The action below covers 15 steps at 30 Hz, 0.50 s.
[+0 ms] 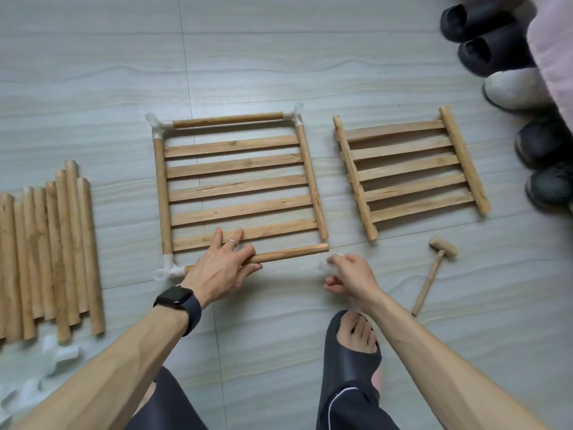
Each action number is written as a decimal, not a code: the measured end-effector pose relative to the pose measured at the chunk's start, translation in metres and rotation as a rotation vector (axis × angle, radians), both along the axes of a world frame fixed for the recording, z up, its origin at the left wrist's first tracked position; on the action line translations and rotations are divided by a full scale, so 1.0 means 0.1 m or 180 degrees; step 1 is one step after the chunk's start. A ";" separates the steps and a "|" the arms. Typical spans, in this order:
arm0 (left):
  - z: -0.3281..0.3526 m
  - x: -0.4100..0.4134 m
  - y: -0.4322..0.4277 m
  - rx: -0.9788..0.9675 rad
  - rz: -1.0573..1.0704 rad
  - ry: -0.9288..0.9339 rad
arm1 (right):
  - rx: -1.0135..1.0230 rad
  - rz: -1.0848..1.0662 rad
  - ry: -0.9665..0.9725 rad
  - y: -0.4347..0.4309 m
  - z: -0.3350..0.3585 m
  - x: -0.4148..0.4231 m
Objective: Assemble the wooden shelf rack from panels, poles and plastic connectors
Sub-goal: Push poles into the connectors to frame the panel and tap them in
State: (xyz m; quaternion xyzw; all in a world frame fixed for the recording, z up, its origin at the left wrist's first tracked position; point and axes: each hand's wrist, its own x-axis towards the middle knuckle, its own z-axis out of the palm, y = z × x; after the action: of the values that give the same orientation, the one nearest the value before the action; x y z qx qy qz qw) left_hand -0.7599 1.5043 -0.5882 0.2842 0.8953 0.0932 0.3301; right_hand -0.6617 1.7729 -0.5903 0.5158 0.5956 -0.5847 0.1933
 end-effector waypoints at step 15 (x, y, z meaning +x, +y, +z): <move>0.05 0.03 0.01 -0.0129 0.0035 -0.0045 | 0.0376 0.0547 0.0662 0.26 0.10 -0.26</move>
State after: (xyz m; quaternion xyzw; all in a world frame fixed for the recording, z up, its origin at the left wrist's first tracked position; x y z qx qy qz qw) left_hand -0.7564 1.5054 -0.5829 0.2718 0.8962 0.0789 0.3417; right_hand -0.6882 1.7985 -0.5805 0.4101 0.6876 -0.5803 0.1493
